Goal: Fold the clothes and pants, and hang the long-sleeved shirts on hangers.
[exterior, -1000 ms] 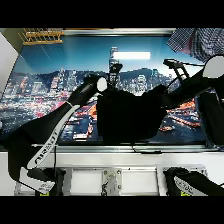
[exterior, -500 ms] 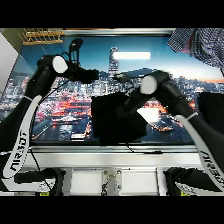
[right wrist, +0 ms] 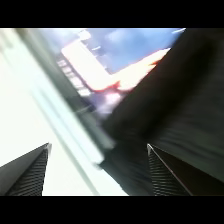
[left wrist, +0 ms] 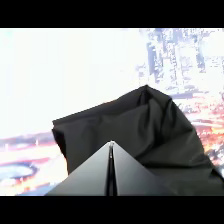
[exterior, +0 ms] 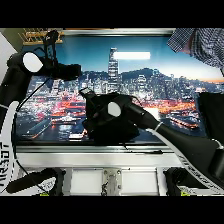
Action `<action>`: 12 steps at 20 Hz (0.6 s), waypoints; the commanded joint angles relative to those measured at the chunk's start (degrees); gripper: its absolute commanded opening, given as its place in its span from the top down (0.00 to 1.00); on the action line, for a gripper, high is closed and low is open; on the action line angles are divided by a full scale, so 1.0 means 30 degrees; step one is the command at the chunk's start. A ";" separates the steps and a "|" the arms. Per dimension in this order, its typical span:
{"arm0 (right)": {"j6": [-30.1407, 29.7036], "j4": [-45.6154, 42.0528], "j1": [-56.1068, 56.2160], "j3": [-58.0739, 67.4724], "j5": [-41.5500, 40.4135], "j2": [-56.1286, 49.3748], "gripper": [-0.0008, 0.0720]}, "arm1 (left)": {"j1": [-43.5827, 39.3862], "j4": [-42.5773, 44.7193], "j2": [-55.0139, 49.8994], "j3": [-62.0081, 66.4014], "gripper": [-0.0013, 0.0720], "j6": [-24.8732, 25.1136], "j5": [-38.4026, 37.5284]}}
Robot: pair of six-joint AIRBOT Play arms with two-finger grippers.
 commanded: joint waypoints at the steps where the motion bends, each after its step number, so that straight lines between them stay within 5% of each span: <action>1: -0.0845 -0.0823 -0.3344 -0.2907 0.0270 0.2718 0.12 | -0.0168 -0.0044 0.1843 -0.3417 0.98 0.0029 0.0933; 4: -0.1260 -0.0452 -0.8255 -0.6615 0.0911 0.4736 0.11 | -0.0969 -0.0058 0.3184 -0.6543 0.98 0.0029 0.1290; 7: -0.3818 0.3351 -1.2903 -0.8415 0.1865 0.4386 0.01 | -0.1982 -0.0160 0.4146 -0.8699 0.98 0.0022 0.2047; 12: -0.7686 0.8459 -1.5089 -0.8626 0.2688 0.0699 0.01 | -0.2987 -0.0175 0.4379 -0.9653 0.98 -0.0138 0.2273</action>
